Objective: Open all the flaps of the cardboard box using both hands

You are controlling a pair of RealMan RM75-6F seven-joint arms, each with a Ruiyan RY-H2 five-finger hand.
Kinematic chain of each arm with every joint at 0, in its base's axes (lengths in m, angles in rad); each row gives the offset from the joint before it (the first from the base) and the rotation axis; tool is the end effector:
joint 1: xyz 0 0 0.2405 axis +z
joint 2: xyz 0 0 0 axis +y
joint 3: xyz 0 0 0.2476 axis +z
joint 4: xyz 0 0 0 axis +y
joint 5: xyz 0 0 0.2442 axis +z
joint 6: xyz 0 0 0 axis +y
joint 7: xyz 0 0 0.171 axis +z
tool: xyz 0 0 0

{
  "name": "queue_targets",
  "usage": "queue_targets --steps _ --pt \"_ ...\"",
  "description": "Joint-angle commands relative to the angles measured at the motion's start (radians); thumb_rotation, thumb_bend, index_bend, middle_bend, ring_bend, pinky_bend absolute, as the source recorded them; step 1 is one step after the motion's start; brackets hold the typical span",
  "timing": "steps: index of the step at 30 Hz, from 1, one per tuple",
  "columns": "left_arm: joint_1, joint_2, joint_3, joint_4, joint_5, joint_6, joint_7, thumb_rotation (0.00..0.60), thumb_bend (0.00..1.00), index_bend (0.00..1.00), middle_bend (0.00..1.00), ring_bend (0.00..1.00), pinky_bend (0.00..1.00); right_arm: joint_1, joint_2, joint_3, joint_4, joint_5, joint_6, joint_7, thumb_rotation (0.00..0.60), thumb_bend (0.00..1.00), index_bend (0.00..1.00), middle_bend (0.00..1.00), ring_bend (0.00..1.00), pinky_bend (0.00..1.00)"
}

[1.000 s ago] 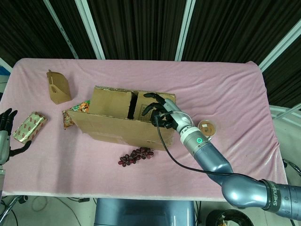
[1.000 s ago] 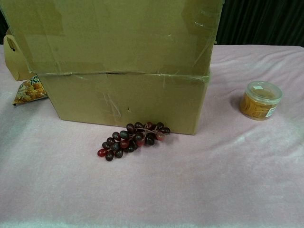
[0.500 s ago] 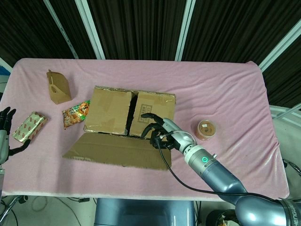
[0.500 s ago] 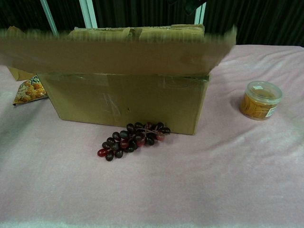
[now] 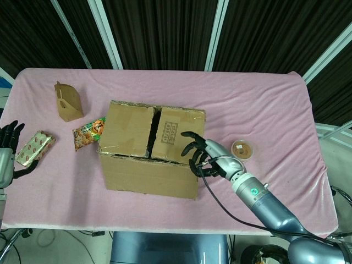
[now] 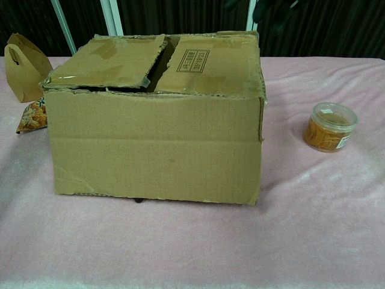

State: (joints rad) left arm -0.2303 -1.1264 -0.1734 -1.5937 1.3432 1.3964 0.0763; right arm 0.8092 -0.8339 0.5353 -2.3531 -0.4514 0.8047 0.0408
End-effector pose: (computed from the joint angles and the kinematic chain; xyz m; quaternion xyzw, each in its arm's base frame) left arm -0.2992 0.2848 0.1419 -0.5778 -0.3519 -0.3997 0.6184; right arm 0.0002 -0.3148 0.0945 0.5727 -0.6515 0.4544 0.2025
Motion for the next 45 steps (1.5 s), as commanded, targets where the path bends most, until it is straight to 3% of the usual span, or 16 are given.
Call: queue_targets --steps 1,6,9,14,22,24,27,30,34,37,45 --pt "-0.031 0.036 -0.005 -0.041 0.008 -0.043 0.028 0.6 0.19 0.0 0.0 0.0 0.0 -0.201 -0.086 -0.169 0.056 -0.384 0.282 -0.105 0.6 0.47 0.04 0.19 0.25 0.29" --pt "-0.14 0.128 -0.019 -0.13 0.029 -0.205 0.084 0.6 0.19 0.0 0.0 0.0 0.0 -0.365 -0.158 -0.316 0.262 -0.648 0.5 -0.155 0.6 0.44 0.0 0.06 0.06 0.24" --pt "-0.207 0.174 -0.034 -0.18 0.016 -0.3 0.117 0.6 0.2 0.0 0.0 0.0 0.0 -0.428 -0.207 -0.361 0.377 -0.732 0.588 -0.149 0.6 0.44 0.0 0.06 0.04 0.23" --pt "-0.335 0.232 -0.064 -0.229 0.006 -0.463 0.176 0.6 0.24 0.0 0.0 0.0 0.0 -0.499 -0.279 -0.393 0.555 -0.807 0.689 -0.124 0.6 0.44 0.0 0.06 0.04 0.23" --pt "-0.558 0.242 -0.115 -0.241 -0.006 -0.687 0.253 0.6 0.25 0.0 0.0 0.0 0.0 -0.556 -0.383 -0.392 0.823 -0.87 0.767 -0.024 0.6 0.44 0.0 0.02 0.0 0.23" --pt "-0.615 0.233 -0.123 -0.231 -0.026 -0.751 0.264 0.6 0.27 0.0 0.0 0.0 0.0 -0.557 -0.395 -0.384 0.848 -0.877 0.764 0.012 0.6 0.44 0.0 0.02 0.0 0.23" --pt "-0.715 0.206 -0.132 -0.2 -0.044 -0.858 0.283 0.6 0.36 0.01 0.01 0.0 0.05 -0.557 -0.413 -0.373 0.877 -0.883 0.759 0.048 0.6 0.44 0.0 0.02 0.0 0.23" --pt "-0.803 0.178 -0.129 -0.173 -0.061 -0.942 0.305 0.6 0.48 0.07 0.08 0.04 0.14 -0.56 -0.422 -0.368 0.896 -0.885 0.745 0.071 0.6 0.44 0.0 0.02 0.0 0.23" --pt "-0.889 0.13 -0.116 -0.142 -0.068 -0.994 0.336 0.6 0.61 0.19 0.18 0.12 0.22 -0.565 -0.427 -0.357 0.906 -0.877 0.728 0.099 0.6 0.44 0.0 0.02 0.0 0.23" --pt "-0.942 0.094 -0.099 -0.117 -0.08 -1.025 0.35 0.6 0.68 0.2 0.22 0.16 0.24 -0.569 -0.427 -0.347 0.914 -0.874 0.724 0.112 0.6 0.44 0.0 0.02 0.0 0.23" --pt "-1.017 0.027 -0.038 -0.067 -0.108 -1.043 0.365 0.6 0.72 0.28 0.33 0.25 0.3 -0.579 -0.427 -0.32 0.918 -0.862 0.716 0.137 0.6 0.45 0.0 0.02 0.0 0.23"
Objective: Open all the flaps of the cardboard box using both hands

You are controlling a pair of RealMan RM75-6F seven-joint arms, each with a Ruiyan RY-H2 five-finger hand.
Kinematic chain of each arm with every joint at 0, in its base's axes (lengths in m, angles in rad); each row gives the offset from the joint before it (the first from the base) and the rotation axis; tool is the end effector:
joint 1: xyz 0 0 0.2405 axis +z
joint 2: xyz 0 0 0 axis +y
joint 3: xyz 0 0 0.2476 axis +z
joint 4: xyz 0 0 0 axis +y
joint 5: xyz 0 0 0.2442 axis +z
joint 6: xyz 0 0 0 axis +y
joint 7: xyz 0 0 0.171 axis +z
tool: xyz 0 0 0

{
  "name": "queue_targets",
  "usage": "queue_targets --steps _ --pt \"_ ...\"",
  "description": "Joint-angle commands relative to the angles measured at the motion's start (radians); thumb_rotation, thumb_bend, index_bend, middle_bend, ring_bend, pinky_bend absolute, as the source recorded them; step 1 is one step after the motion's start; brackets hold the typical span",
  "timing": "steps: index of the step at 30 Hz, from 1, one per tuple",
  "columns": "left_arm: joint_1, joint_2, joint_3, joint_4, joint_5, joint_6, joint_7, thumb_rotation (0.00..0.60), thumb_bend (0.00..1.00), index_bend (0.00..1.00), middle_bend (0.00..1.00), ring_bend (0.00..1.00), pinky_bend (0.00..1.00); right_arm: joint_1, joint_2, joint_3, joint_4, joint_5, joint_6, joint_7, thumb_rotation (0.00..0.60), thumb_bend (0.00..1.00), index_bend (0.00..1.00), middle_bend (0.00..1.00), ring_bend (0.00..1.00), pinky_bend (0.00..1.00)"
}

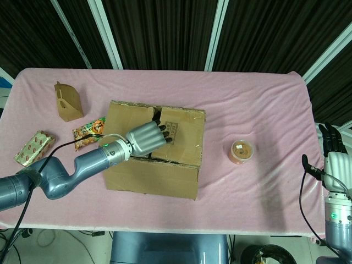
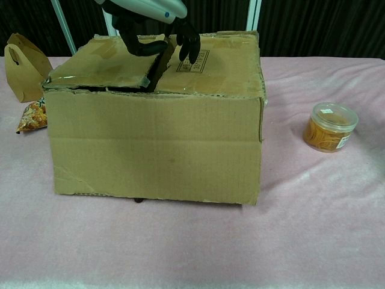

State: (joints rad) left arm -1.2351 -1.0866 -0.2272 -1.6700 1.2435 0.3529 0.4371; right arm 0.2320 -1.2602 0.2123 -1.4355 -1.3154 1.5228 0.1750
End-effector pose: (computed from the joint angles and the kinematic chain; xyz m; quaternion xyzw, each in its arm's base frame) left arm 0.0130 0.4049 0.0082 -0.9318 -0.0478 -0.2118 0.2907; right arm -0.3123 -0.2927 0.1454 0.4804 -0.3733 0.5106 0.6076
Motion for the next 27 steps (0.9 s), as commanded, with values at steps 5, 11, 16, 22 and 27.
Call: queue_targets --steps 5,11,16,22,27 --pt "-0.026 -0.015 0.05 0.011 -0.015 0.007 0.007 0.6 0.76 0.31 0.38 0.29 0.31 -0.005 -0.003 0.008 -0.001 0.0 -0.01 0.006 0.6 0.45 0.0 0.02 0.0 0.23" --pt "-0.034 -0.002 0.086 0.006 -0.027 0.023 0.007 0.6 0.77 0.32 0.39 0.29 0.31 -0.008 -0.005 0.012 -0.003 -0.006 -0.015 0.005 0.6 0.45 0.0 0.02 0.0 0.23" --pt "-0.04 -0.006 0.116 0.007 -0.034 0.029 0.006 0.6 0.78 0.33 0.4 0.29 0.31 -0.012 -0.005 0.016 -0.008 -0.008 -0.019 0.002 0.6 0.46 0.0 0.02 0.0 0.23" --pt "-0.056 -0.015 0.149 0.012 -0.038 0.021 0.004 0.6 0.81 0.34 0.44 0.3 0.31 -0.015 -0.004 0.019 -0.016 -0.015 -0.021 -0.002 0.6 0.47 0.0 0.02 0.0 0.23" --pt "-0.065 -0.013 0.159 0.007 -0.03 0.025 -0.006 0.6 0.83 0.39 0.5 0.36 0.37 -0.017 -0.005 0.022 -0.019 -0.018 -0.024 -0.001 0.6 0.48 0.0 0.02 0.0 0.23"
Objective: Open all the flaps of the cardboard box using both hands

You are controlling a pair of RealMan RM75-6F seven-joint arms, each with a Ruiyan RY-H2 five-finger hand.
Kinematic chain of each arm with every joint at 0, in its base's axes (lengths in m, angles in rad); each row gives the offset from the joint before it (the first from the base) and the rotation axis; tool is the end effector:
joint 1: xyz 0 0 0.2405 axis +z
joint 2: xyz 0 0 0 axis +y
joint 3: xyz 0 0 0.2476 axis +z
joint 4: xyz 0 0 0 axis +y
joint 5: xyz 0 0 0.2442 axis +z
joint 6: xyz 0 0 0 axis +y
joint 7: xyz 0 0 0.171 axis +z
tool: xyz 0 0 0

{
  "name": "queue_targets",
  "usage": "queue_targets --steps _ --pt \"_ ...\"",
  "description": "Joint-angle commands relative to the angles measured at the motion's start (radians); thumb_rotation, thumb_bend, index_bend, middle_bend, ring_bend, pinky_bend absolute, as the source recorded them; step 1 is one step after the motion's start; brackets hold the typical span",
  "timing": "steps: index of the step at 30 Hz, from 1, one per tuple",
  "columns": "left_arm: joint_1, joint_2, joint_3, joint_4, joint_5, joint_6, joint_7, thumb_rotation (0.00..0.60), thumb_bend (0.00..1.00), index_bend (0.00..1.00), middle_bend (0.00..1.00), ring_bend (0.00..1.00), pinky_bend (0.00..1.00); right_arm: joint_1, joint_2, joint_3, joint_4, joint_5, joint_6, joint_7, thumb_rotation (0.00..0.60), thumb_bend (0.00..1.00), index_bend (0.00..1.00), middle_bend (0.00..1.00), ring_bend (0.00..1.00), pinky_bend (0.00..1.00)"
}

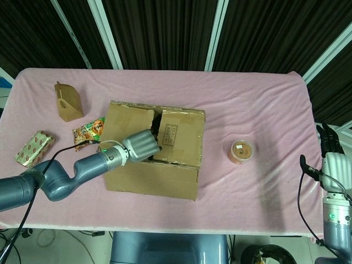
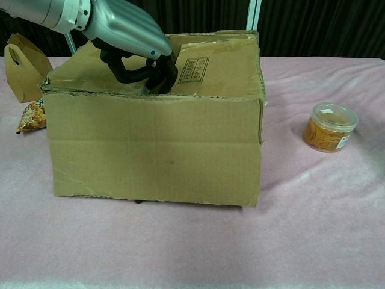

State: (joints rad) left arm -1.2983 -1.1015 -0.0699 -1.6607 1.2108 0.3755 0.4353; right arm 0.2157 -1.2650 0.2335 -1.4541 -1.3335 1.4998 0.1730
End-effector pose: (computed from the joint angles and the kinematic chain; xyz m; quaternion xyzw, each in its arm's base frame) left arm -0.0210 0.3974 -0.0094 -0.9453 -0.0531 -0.1591 0.2797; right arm -0.3089 -0.2920 0.1407 0.4797 -0.3829 0.5132 0.5999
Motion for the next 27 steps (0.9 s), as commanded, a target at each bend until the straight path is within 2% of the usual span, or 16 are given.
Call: queue_targets --steps 1,7,15,21,27 --pt "-0.004 0.005 0.003 -0.005 0.005 0.004 -0.008 0.6 0.84 0.4 0.53 0.38 0.4 -0.001 0.0 0.003 0.0 0.001 -0.001 0.002 0.6 0.48 0.0 0.02 0.0 0.23" --pt "-0.012 0.046 0.002 -0.028 0.017 0.017 -0.021 0.6 0.85 0.45 0.61 0.44 0.47 -0.004 0.0 0.009 0.001 0.002 -0.004 0.007 0.6 0.49 0.0 0.02 0.0 0.23" --pt "-0.002 0.12 -0.013 -0.078 0.042 0.061 -0.037 0.6 0.86 0.45 0.61 0.45 0.47 -0.006 -0.001 0.011 0.0 -0.002 -0.007 0.006 0.6 0.49 0.0 0.02 0.0 0.23" --pt "0.033 0.229 -0.024 -0.16 0.071 0.115 -0.052 0.6 0.86 0.45 0.61 0.45 0.47 -0.008 -0.003 0.014 -0.002 -0.004 -0.007 0.009 0.6 0.49 0.0 0.02 0.0 0.23" --pt "0.11 0.357 -0.031 -0.259 0.097 0.206 -0.07 0.6 0.86 0.45 0.61 0.45 0.47 -0.01 -0.004 0.016 -0.004 -0.006 -0.007 0.009 0.6 0.49 0.0 0.02 0.0 0.23"
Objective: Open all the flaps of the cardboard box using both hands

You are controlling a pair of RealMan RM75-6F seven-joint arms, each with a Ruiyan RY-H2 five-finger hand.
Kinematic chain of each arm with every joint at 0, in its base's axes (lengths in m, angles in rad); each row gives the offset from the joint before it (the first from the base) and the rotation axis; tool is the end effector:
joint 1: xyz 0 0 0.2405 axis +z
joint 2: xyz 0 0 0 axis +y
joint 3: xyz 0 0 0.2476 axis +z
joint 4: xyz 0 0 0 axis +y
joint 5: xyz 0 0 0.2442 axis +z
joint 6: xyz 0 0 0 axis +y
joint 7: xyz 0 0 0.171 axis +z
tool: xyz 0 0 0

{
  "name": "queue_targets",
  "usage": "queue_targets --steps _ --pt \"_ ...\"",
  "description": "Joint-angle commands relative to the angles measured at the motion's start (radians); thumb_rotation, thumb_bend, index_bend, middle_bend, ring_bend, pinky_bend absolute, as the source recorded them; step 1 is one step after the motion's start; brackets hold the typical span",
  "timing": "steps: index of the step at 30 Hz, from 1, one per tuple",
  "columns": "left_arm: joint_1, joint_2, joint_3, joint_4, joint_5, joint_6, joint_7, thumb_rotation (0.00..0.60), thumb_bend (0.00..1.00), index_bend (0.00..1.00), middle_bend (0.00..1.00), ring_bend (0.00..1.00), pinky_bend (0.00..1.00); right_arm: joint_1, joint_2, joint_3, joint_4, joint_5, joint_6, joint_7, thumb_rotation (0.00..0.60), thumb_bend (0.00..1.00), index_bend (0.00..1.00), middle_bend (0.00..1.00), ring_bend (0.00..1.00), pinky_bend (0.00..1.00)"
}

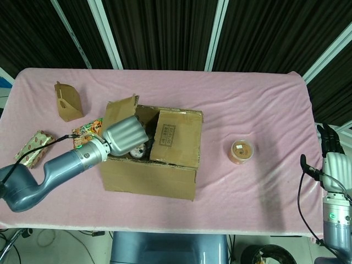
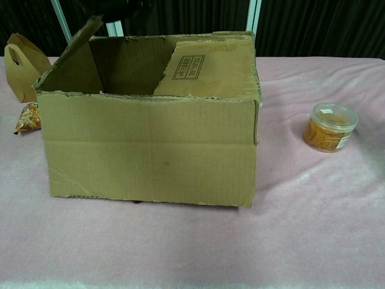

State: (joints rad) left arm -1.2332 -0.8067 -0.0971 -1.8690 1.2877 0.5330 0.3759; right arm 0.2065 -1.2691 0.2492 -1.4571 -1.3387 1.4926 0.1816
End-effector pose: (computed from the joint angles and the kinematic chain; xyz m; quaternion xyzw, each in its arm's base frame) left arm -0.0091 0.3884 0.0801 -0.9128 -0.0328 -0.2198 0.3426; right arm -0.3084 -0.2922 0.1407 0.4742 -0.3868 0.5182 0.5975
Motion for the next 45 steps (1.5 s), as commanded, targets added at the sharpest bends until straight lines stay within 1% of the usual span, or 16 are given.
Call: queue_targets --steps 1,4,7,11,19,25,33,36,37,38,39,41,43,44,45 --pt "0.059 0.082 -0.003 -0.065 0.025 0.061 -0.011 0.6 0.86 0.45 0.61 0.45 0.47 -0.001 0.0 0.0 -0.002 -0.001 0.0 0.0 0.6 0.49 0.0 0.02 0.0 0.23" --pt "0.119 0.153 0.008 -0.117 0.039 0.11 -0.021 0.6 0.86 0.45 0.61 0.45 0.47 -0.001 -0.001 -0.001 -0.007 -0.013 0.009 -0.007 0.6 0.49 0.0 0.02 0.0 0.23" --pt "0.171 0.199 0.023 -0.145 0.063 0.137 -0.024 0.6 0.85 0.45 0.61 0.45 0.47 -0.001 -0.002 -0.002 -0.012 -0.02 0.012 -0.012 0.6 0.49 0.0 0.02 0.0 0.23" --pt "0.235 0.242 0.037 -0.165 0.094 0.178 -0.037 0.6 0.86 0.45 0.61 0.45 0.47 -0.002 -0.002 -0.003 -0.015 -0.022 0.012 -0.015 0.6 0.49 0.0 0.02 0.0 0.23" --pt "0.391 0.327 0.056 -0.176 0.163 0.306 -0.105 0.6 0.85 0.44 0.6 0.45 0.47 -0.004 -0.002 -0.004 -0.018 -0.024 0.01 -0.025 0.6 0.49 0.0 0.02 0.0 0.23" --pt "0.495 0.353 0.076 -0.148 0.198 0.373 -0.145 0.6 0.85 0.44 0.6 0.44 0.47 -0.004 -0.003 -0.003 -0.019 -0.021 0.008 -0.03 0.6 0.49 0.0 0.02 0.0 0.23" --pt "0.585 0.329 0.098 -0.103 0.201 0.416 -0.186 0.6 0.82 0.42 0.57 0.43 0.46 -0.005 0.0 -0.004 -0.021 -0.023 0.005 -0.032 0.6 0.49 0.0 0.02 0.0 0.23" --pt "0.624 0.305 0.105 -0.081 0.185 0.443 -0.206 0.6 0.72 0.39 0.53 0.39 0.42 -0.006 0.001 -0.005 -0.024 -0.021 0.002 -0.03 0.6 0.5 0.0 0.02 0.0 0.23" --pt "0.662 0.274 0.107 -0.065 0.156 0.489 -0.226 0.6 0.66 0.37 0.49 0.35 0.39 -0.006 0.005 -0.006 -0.027 -0.024 0.002 -0.034 0.6 0.5 0.0 0.02 0.0 0.23" --pt "0.685 0.249 0.104 -0.055 0.143 0.526 -0.234 0.6 0.57 0.33 0.42 0.3 0.33 -0.006 0.008 -0.006 -0.03 -0.026 0.002 -0.038 0.6 0.5 0.0 0.02 0.0 0.23" --pt "0.715 0.216 0.101 -0.045 0.123 0.572 -0.248 0.6 0.51 0.3 0.37 0.25 0.29 -0.004 0.012 -0.006 -0.034 -0.031 0.003 -0.044 0.6 0.5 0.0 0.02 0.0 0.23" --pt "0.776 0.137 0.092 -0.019 0.093 0.673 -0.26 0.6 0.34 0.19 0.19 0.11 0.16 0.0 0.023 -0.006 -0.049 -0.042 0.004 -0.061 0.6 0.5 0.0 0.02 0.0 0.23" --pt "0.825 0.066 0.083 0.004 0.068 0.755 -0.263 0.6 0.26 0.12 0.09 0.03 0.08 0.007 0.036 -0.006 -0.068 -0.053 0.001 -0.08 0.6 0.5 0.0 0.02 0.0 0.23" --pt "0.854 0.02 0.077 0.021 0.054 0.803 -0.26 0.6 0.22 0.07 0.05 0.01 0.04 0.013 0.048 -0.007 -0.083 -0.063 -0.005 -0.098 0.6 0.49 0.0 0.02 0.0 0.23" --pt "0.874 -0.014 0.073 0.035 0.044 0.837 -0.256 0.6 0.19 0.04 0.03 0.0 0.02 0.019 0.057 -0.007 -0.094 -0.071 -0.011 -0.114 0.6 0.49 0.0 0.02 0.0 0.23"
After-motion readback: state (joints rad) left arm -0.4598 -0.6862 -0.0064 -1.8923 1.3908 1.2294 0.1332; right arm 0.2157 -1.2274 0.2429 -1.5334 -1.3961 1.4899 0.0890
